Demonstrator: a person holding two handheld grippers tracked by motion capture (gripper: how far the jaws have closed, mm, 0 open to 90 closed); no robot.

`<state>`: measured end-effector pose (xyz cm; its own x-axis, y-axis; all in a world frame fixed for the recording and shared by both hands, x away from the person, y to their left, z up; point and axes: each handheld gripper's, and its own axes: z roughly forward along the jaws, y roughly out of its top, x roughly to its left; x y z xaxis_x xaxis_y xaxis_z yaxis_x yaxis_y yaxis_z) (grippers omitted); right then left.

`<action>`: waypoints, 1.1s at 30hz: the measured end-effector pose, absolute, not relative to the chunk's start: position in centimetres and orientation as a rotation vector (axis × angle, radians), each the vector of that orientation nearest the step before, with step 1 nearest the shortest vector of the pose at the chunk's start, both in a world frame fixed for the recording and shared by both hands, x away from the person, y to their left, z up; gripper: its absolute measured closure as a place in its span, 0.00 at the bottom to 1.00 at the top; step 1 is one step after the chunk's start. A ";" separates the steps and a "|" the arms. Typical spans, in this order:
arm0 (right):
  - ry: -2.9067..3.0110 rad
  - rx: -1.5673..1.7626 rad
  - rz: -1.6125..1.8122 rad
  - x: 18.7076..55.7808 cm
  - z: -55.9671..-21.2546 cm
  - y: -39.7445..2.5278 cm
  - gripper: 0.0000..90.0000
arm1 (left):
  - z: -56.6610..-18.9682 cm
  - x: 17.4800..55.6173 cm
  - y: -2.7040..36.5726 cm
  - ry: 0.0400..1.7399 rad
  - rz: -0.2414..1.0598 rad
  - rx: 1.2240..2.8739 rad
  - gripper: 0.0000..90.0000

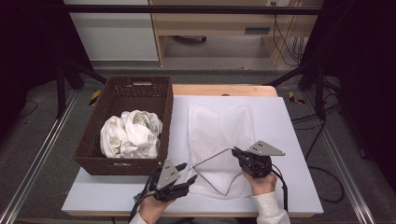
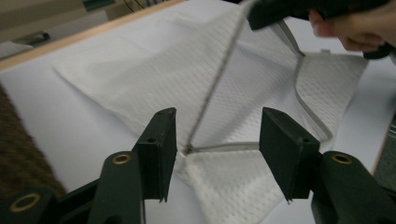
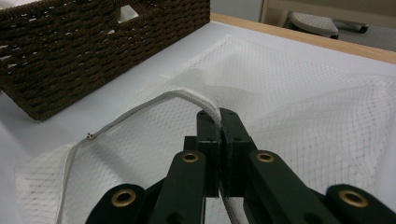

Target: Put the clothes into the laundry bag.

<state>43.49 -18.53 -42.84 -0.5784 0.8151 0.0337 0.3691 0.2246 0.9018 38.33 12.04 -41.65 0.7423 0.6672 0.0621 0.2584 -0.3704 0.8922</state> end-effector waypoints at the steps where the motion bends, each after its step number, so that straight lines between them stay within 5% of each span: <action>1: 2.055 1.085 1.317 43.5 -42.9 -18.5 0.98 | -40.6 38.6 13.2 0.733 0.535 1.916 0.48; 21: 2.052 1.086 1.314 43.5 -42.8 -18.7 0.98 | -33.2 45.0 23.5 0.998 0.795 1.765 0.28; 33: 2.077 1.092 1.281 43.7 -43.1 -18.7 0.98 | -35.9 52.3 27.6 1.250 0.805 1.884 0.15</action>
<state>43.71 -18.72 -43.06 -0.5767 0.8167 0.0202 0.3844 0.2495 0.8888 52.28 27.56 -35.89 0.3334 0.9368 0.1056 0.4838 -0.2661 0.8338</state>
